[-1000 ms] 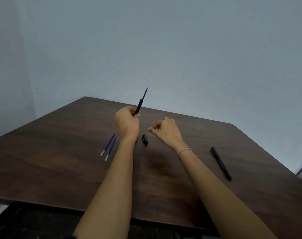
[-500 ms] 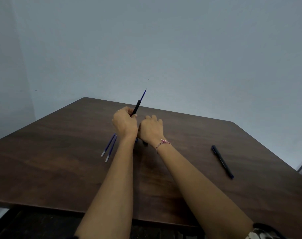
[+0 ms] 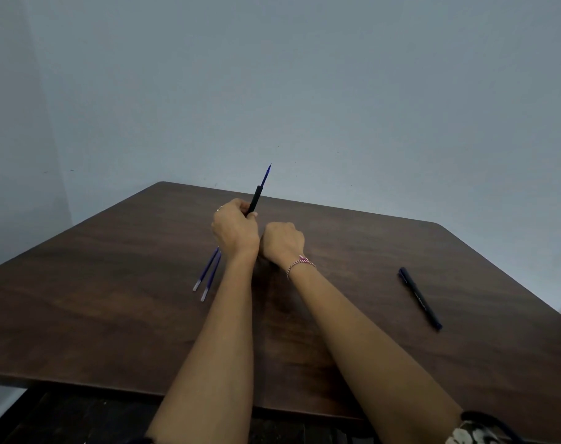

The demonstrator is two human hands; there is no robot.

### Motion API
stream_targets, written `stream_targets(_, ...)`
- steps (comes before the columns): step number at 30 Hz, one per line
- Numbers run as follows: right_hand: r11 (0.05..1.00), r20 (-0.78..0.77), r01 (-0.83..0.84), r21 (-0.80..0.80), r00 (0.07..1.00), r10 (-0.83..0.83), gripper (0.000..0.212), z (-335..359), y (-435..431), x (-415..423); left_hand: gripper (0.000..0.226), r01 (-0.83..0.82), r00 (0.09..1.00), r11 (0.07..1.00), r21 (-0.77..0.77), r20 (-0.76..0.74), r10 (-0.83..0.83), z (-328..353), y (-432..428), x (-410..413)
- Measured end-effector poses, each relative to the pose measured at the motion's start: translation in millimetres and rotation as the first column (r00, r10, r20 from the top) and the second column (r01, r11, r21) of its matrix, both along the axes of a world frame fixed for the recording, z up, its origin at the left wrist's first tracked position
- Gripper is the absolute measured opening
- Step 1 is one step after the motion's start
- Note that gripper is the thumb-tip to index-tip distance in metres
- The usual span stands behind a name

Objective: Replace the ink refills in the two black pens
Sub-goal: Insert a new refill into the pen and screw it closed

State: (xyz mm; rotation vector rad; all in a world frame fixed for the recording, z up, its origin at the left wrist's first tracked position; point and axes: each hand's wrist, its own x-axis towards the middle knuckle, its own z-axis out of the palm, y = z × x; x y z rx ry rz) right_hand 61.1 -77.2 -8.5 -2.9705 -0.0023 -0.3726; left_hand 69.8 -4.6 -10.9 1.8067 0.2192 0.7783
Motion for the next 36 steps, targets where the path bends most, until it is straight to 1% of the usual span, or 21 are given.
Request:
stream_targets(3,0.997,-0.026,0.022,0.072,0.999,-0.020,0.026,1,2,1,0.010,-0.004,1.000,1.000,0.007,-0.003,0.004,0,0,1)
stream_targets(4,0.993,-0.033,0.027,0.114,0.999,-0.023,0.022,2,1,1,0.010,-0.008,1.000,1.000,0.008,-0.006,0.008,1,0,1)
stream_targets(5,0.983,-0.042,0.031,0.178,0.999,-0.024,0.014,4,0,2,0.011,-0.013,1.000,1.000,0.008,-0.008,0.013,1,0,1)
stream_targets(6,0.965,-0.040,0.029,0.261,0.999,-0.020,0.014,7,-2,4,0.011,-0.017,1.000,1.000,0.005,-0.008,0.017,1,1,1)
stream_targets(8,0.906,-0.011,0.017,0.423,1.000,-0.014,0.034,14,-12,4,0.011,-0.015,1.000,1.000,0.003,-0.012,0.015,1,0,0)
stream_targets(10,0.836,0.045,-0.004,0.548,0.999,-0.024,0.037,22,-29,3,0.012,0.005,1.000,0.999,0.045,-0.028,-0.004,3,-1,0)
stream_targets(12,0.728,0.091,-0.014,0.685,0.994,-0.067,0.032,28,-52,2,0.012,0.048,0.998,0.993,0.112,-0.045,-0.043,4,-4,0)
stream_targets(14,0.565,0.143,-0.052,0.823,0.983,-0.118,0.028,29,-76,2,0.012,0.092,0.995,0.982,0.166,-0.050,-0.085,5,-8,-1)
stream_targets(16,0.397,0.274,-0.187,0.899,0.945,-0.176,0.021,27,-97,1,0.013,0.138,0.990,0.969,0.203,-0.052,-0.130,5,-12,-3)
stream_targets(18,0.239,0.410,-0.353,0.905,0.873,-0.263,0.017,22,-112,-1,0.014,0.170,0.985,0.954,0.247,-0.053,-0.162,4,-18,-3)
stream_targets(19,0.186,0.455,-0.417,0.890,0.838,-0.302,0.015,19,-118,-3,0.014,0.183,0.983,0.945,0.271,-0.054,-0.175,3,-20,-4)
stream_targets(21,0.111,0.504,-0.500,0.859,0.787,-0.356,0.014,17,-126,-6,0.013,0.209,0.978,0.923,0.322,-0.061,-0.200,3,-27,-6)
stream_targets(24,0.030,0.519,-0.552,0.833,0.762,-0.387,0.016,18,-130,-8,0.013,0.247,0.969,0.885,0.394,-0.086,-0.232,3,-34,-10)
stream_targets(26,0.009,0.527,-0.565,0.825,0.764,-0.371,0.010,18,-131,-8,0.014,0.265,0.964,0.868,0.420,-0.096,-0.248,2,-37,-10)
stream_targets(27,0.005,0.531,-0.567,0.823,0.767,-0.362,0.011,17,-131,-8,0.014,0.272,0.962,0.862,0.428,-0.103,-0.253,2,-39,-10)
stream_targets(29,-0.013,0.534,-0.573,0.819,0.770,-0.349,0.027,17,-131,-10,0.016,0.289,0.957,0.844,0.451,-0.119,-0.264,1,-40,-11)
stream_targets(31,-0.042,0.541,-0.588,0.808,0.769,-0.340,0.037,18,-132,-11,0.016,0.304,0.952,0.825,0.477,-0.134,-0.274,0,-42,-11)
stream_targets(33,-0.061,0.543,-0.593,0.803,0.770,-0.335,0.037,20,-132,-11,0.016,0.311,0.950,0.809,0.499,-0.141,-0.278,-1,-43,-12)
stream_targets(36,-0.043,0.549,-0.589,0.807,0.775,-0.314,0.033,21,-132,-12,0.016,0.317,0.948,0.795,0.517,-0.141,-0.286,-1,-46,-12)
